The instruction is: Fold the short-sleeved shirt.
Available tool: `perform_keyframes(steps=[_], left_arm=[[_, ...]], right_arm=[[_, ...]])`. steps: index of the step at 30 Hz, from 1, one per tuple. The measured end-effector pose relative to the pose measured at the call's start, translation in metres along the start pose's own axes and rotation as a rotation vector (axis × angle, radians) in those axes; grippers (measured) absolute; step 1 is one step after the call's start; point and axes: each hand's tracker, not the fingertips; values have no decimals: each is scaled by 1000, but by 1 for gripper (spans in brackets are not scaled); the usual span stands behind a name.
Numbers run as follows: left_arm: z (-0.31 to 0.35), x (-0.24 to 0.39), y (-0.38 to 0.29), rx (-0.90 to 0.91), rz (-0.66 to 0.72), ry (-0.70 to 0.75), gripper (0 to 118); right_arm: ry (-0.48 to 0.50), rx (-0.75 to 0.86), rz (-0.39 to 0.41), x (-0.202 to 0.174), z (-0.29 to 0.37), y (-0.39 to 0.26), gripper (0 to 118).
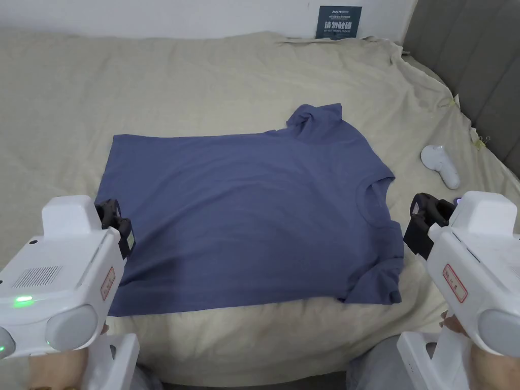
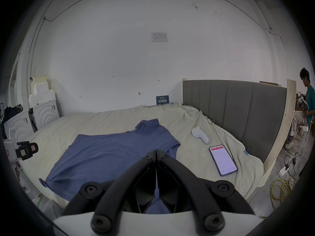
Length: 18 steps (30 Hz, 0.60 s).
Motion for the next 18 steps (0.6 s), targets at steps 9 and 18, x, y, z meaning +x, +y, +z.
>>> perform_keyframes(steps=[9, 18], left_arm=[[5, 0, 3, 24, -31, 10, 0], [7, 4, 4, 33, -27, 3, 0]], right_arm=[[28, -406, 16, 2, -32, 13, 10], [28, -671, 62, 5, -66, -39, 94]])
